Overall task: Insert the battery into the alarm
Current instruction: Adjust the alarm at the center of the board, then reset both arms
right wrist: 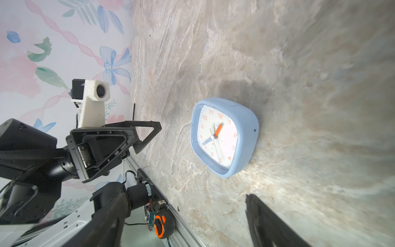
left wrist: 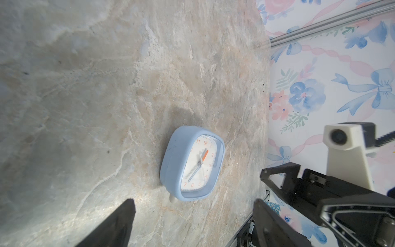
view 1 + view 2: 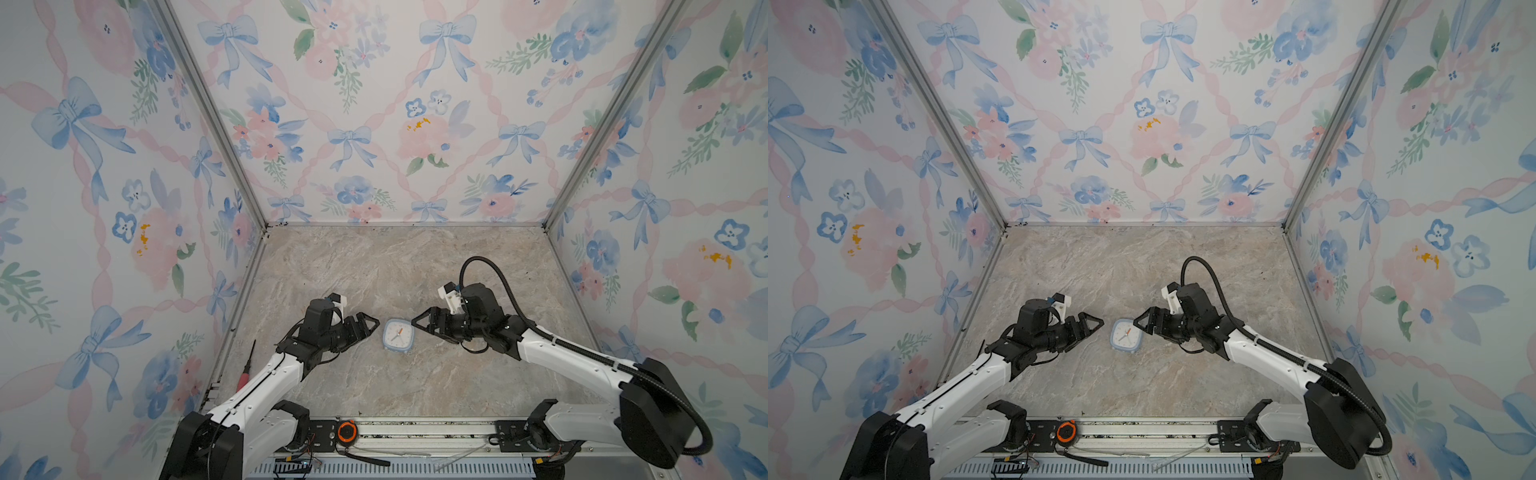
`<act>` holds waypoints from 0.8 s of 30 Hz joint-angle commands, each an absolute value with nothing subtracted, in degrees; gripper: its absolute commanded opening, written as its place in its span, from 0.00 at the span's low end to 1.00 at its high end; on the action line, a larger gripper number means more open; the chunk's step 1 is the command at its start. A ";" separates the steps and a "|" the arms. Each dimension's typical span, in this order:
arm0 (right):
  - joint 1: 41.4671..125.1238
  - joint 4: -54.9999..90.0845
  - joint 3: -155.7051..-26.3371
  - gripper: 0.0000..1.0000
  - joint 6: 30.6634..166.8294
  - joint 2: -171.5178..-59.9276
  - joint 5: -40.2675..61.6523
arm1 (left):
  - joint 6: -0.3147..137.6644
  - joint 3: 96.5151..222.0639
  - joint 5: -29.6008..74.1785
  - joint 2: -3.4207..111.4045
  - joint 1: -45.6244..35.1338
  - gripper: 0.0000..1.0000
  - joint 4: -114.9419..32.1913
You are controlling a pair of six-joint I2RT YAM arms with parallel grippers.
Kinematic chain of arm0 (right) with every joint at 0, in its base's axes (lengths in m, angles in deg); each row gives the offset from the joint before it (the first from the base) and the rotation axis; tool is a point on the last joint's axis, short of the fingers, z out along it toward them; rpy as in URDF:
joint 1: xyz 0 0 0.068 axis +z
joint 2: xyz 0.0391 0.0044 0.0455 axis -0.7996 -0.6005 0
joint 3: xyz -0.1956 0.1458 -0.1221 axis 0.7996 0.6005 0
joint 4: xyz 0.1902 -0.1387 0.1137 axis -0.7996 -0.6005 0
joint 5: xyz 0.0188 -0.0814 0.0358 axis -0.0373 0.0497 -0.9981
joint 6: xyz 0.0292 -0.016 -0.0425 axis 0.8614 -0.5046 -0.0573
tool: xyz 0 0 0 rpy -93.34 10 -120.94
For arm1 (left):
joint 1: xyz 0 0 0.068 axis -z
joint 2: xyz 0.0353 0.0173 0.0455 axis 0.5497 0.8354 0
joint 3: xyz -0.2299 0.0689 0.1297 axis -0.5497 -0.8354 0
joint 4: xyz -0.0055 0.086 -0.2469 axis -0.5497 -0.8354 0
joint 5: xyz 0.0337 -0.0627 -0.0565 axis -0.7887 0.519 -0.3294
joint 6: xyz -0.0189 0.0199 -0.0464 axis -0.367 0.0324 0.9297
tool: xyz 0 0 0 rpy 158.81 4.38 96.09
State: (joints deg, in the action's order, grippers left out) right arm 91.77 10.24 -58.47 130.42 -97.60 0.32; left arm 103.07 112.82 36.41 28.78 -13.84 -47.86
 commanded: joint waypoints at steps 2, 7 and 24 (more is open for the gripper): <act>91.44 -9.04 -63.31 0.97 121.75 -85.03 23.09 | 97.08 120.12 31.23 26.11 -14.19 0.90 -52.94; 91.07 -8.29 -56.44 0.96 118.34 -69.03 48.29 | 90.33 125.41 7.01 20.82 -13.92 0.98 -56.83; 69.11 45.73 -26.91 0.96 83.24 -81.74 68.89 | 60.12 97.77 -15.37 39.44 -26.84 0.98 0.63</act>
